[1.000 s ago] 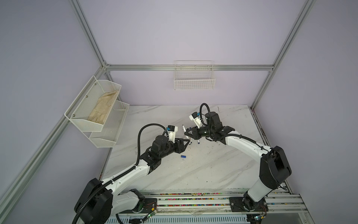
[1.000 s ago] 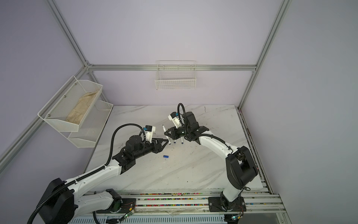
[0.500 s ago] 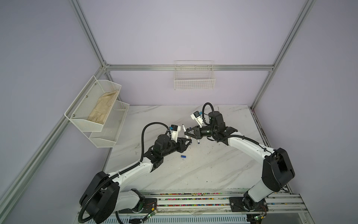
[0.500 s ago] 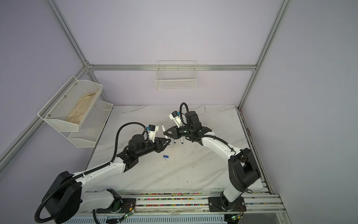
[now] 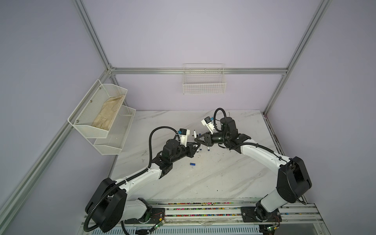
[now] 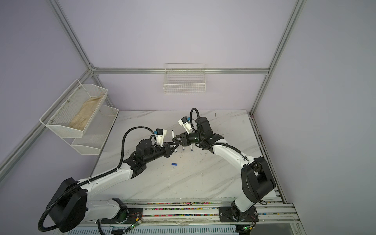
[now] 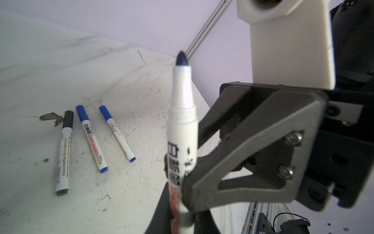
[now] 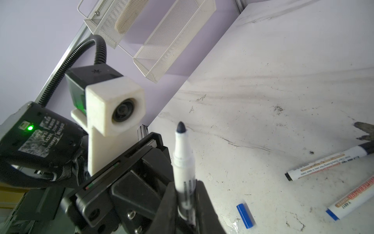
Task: Insert the pens into the pen caps
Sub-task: 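Close the left gripper on the upright marker held by the right gripper, then hold the marker upright in the left gripper while the right gripper moves to the cap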
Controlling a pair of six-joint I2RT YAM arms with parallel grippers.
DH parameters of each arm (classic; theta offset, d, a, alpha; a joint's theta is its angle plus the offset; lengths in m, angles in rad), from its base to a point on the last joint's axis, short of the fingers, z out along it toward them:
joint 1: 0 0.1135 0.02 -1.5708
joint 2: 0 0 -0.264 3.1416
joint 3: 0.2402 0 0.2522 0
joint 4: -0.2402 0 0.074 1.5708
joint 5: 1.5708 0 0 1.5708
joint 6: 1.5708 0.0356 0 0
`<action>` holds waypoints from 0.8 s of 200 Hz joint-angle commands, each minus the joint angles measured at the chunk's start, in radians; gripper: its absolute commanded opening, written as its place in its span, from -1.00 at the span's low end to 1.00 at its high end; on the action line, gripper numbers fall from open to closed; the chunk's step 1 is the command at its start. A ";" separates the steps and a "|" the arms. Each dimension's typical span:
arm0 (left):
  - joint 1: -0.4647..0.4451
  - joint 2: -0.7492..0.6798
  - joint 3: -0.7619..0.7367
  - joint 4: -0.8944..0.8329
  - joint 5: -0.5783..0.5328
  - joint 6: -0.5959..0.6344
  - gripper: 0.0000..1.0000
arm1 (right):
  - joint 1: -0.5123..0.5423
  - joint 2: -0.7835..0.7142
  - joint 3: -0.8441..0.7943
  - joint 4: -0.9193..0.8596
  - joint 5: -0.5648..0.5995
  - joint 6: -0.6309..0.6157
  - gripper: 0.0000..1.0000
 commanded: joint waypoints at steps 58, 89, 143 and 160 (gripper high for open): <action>0.033 -0.207 -0.029 -0.442 -0.762 -0.206 -1.00 | 0.233 0.192 0.121 -0.347 0.531 -0.217 -0.04; 0.035 -0.242 -0.037 -0.466 -0.771 -0.193 -1.00 | 0.332 0.343 0.240 -0.440 0.713 -0.255 -0.04; 0.035 -0.252 -0.040 -0.483 -0.763 -0.183 -1.00 | 0.372 0.500 0.371 -0.510 0.899 -0.298 -0.05; 0.036 -0.251 -0.041 -0.483 -0.757 -0.183 -1.00 | 0.382 0.517 0.372 -0.520 0.923 -0.310 -0.06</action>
